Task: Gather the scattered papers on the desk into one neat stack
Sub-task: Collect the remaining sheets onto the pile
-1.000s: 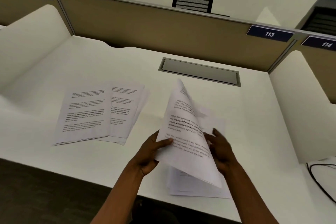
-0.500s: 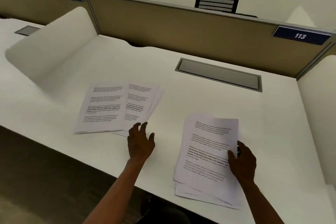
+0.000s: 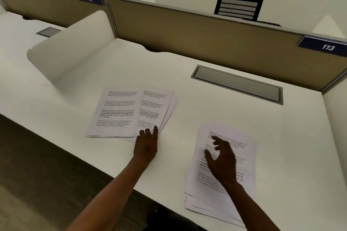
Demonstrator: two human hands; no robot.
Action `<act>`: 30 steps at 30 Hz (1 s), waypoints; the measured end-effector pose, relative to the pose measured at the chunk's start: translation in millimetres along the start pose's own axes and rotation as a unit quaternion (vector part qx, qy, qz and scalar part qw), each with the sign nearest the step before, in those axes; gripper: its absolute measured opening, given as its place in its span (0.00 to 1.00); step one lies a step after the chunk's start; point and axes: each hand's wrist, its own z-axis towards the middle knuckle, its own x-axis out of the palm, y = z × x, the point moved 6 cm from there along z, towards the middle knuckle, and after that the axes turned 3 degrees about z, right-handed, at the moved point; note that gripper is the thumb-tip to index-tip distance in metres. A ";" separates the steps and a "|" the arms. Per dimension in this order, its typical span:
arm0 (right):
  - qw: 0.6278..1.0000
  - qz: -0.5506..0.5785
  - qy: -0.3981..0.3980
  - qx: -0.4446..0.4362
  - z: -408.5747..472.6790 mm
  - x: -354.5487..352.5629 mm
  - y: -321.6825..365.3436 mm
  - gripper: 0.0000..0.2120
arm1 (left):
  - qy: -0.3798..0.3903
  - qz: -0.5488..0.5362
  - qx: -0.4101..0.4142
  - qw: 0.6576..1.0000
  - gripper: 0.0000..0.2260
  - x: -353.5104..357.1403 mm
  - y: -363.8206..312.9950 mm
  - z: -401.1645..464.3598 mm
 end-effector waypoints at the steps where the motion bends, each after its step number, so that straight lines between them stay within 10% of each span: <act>1: 0.999 0.007 0.032 -0.012 0.6 10.8 6.3 0.26 | 0.008 0.017 0.011 1.000 0.28 0.2 -0.9 0.1; 17: 0.843 0.334 0.247 0.342 28.3 123.9 38.1 0.25 | -0.070 -0.143 -0.025 0.987 0.26 -21.7 -3.7 -11.7; 30: 0.913 0.228 0.193 0.279 35.6 131.0 37.5 0.15 | 0.005 -0.348 0.070 0.935 0.19 -11.5 -33.2 -51.4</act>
